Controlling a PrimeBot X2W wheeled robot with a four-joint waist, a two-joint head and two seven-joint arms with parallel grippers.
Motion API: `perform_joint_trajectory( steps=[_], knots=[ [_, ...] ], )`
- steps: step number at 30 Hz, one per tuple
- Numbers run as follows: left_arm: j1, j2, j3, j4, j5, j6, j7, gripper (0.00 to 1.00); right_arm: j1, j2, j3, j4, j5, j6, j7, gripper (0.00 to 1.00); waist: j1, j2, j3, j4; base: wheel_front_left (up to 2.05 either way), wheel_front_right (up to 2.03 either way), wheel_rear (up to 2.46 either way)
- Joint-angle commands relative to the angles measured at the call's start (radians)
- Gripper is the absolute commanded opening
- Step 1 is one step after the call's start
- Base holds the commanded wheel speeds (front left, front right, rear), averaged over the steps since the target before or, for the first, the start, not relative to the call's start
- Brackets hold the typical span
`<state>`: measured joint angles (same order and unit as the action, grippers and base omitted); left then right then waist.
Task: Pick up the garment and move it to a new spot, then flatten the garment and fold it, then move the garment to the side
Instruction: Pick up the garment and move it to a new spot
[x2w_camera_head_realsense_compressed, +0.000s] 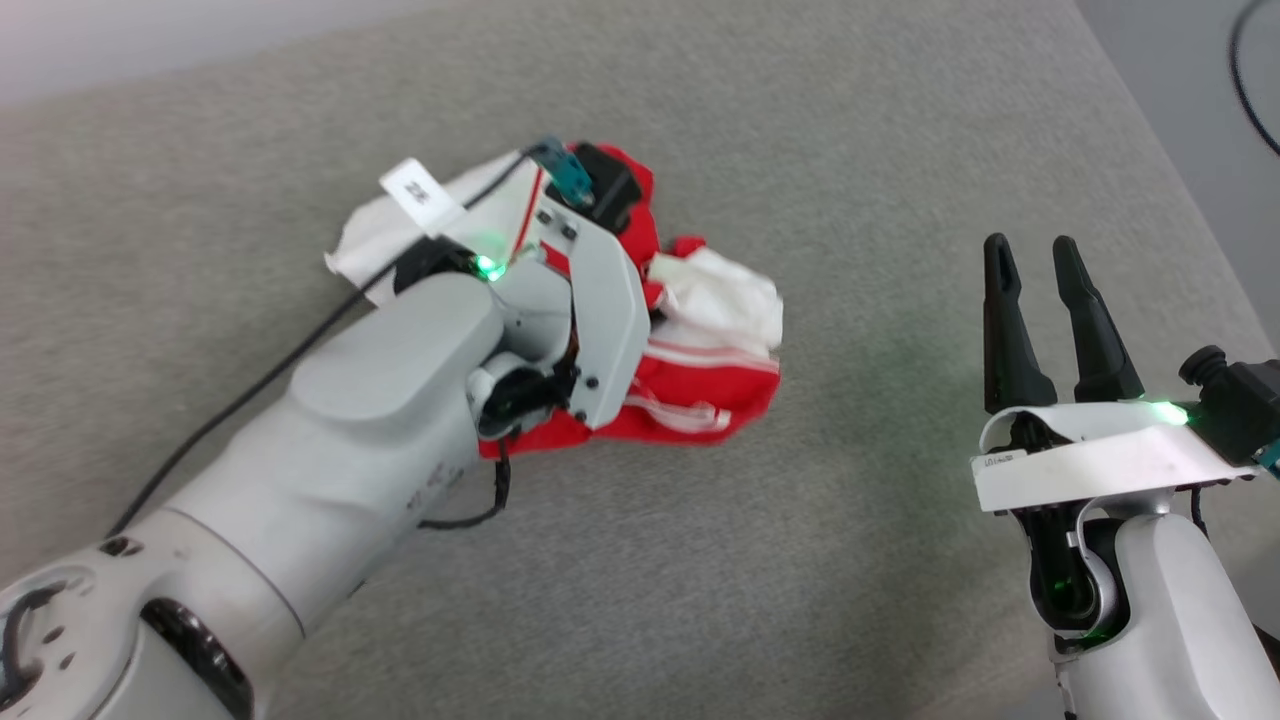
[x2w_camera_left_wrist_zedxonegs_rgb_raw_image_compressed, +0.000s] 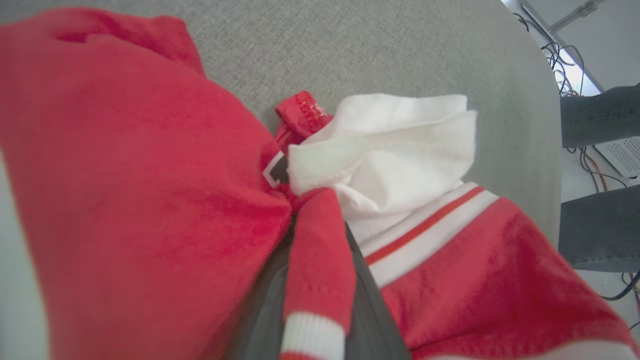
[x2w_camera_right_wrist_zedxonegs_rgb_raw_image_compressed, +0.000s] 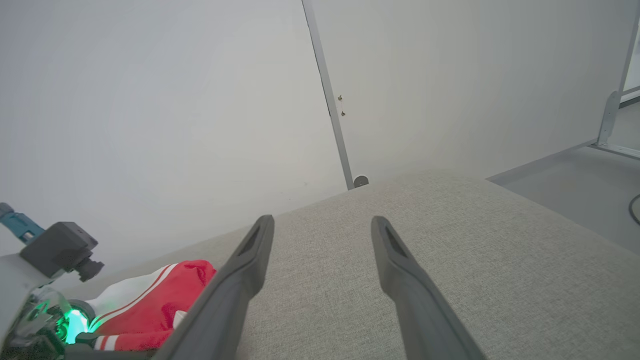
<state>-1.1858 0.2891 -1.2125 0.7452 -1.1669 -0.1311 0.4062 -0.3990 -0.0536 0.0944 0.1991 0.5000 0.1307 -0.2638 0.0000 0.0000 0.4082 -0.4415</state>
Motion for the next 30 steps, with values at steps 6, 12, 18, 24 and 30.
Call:
perform_joint_trajectory(
  steps=[6,12,18,24,30],
  knots=[
    [0.0,-0.007,-0.029,0.085,-0.013,0.003,-0.041,0.0,-0.026,0.004,0.009,-0.007,0.029,0.0,0.0,1.0,0.0,0.0,0.074,-0.075,0.0,0.0,0.0],
    [0.053,-0.002,-0.079,0.156,0.023,0.006,0.046,0.0,-0.037,0.004,0.02,-0.003,0.036,0.0,0.0,1.0,0.0,0.0,0.08,-0.088,0.0,0.0,0.0],
    [0.049,-0.015,-0.09,0.183,0.03,0.009,0.075,0.6,-0.047,0.003,0.028,-0.003,0.026,0.0,0.0,1.0,0.0,0.0,0.08,-0.086,0.0,0.0,0.0],
    [-0.025,-0.021,-0.071,0.087,-0.038,0.007,0.001,1.0,-0.03,0.003,0.007,0.009,-0.018,0.0,0.0,1.0,0.0,0.0,0.036,-0.012,0.0,0.0,0.0],
    [-0.09,-0.016,-0.047,-0.027,-0.104,0.002,-0.108,1.0,-0.024,0.003,-0.018,0.034,-0.102,0.0,0.0,1.0,0.0,0.0,-0.044,0.1,0.0,0.0,0.0]
  ],
)
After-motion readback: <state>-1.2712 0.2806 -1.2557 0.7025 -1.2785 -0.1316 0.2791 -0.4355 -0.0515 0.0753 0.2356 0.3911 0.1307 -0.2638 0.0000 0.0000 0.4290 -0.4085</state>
